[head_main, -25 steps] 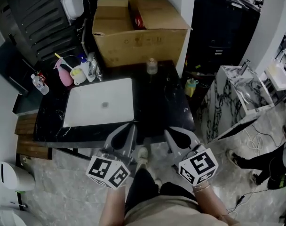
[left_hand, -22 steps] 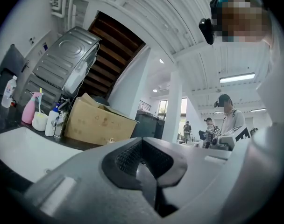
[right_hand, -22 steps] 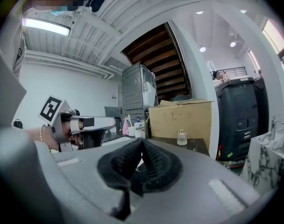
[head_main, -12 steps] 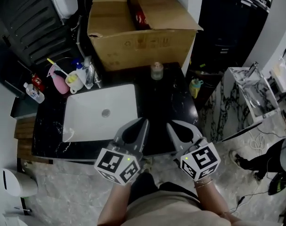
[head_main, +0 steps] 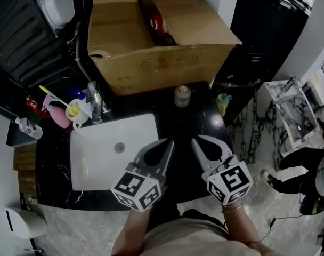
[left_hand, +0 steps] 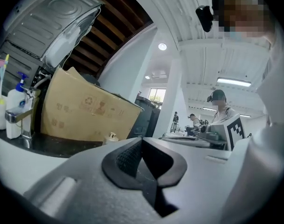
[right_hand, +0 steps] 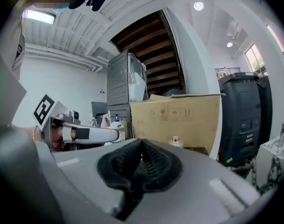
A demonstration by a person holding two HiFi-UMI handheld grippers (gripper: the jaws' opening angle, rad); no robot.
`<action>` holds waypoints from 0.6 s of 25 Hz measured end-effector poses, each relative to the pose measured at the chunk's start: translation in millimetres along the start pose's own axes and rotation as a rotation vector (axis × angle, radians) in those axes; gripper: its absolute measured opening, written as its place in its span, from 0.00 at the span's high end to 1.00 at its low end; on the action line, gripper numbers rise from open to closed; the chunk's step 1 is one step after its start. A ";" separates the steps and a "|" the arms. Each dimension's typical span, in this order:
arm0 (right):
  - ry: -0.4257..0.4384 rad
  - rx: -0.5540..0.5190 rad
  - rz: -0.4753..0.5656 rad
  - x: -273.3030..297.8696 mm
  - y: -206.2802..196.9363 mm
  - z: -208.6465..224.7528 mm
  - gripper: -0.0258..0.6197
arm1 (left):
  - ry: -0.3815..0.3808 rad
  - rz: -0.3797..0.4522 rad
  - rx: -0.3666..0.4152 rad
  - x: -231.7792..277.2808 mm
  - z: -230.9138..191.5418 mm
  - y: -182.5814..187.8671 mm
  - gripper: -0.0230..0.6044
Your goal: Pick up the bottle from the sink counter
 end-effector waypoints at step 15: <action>-0.072 0.049 -0.077 62.5 -12.7 38.2 0.96 | -0.069 -0.103 0.027 57.8 -48.4 -12.4 0.95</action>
Point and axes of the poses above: the fingertips, and each gripper's own axes: x forward along the fingers, z to its right, y out of its top, the point moved 9 cm from there along -x, backward along the fingers, and after that the axes turned 5 degrees about y, right-handed, at the moved point
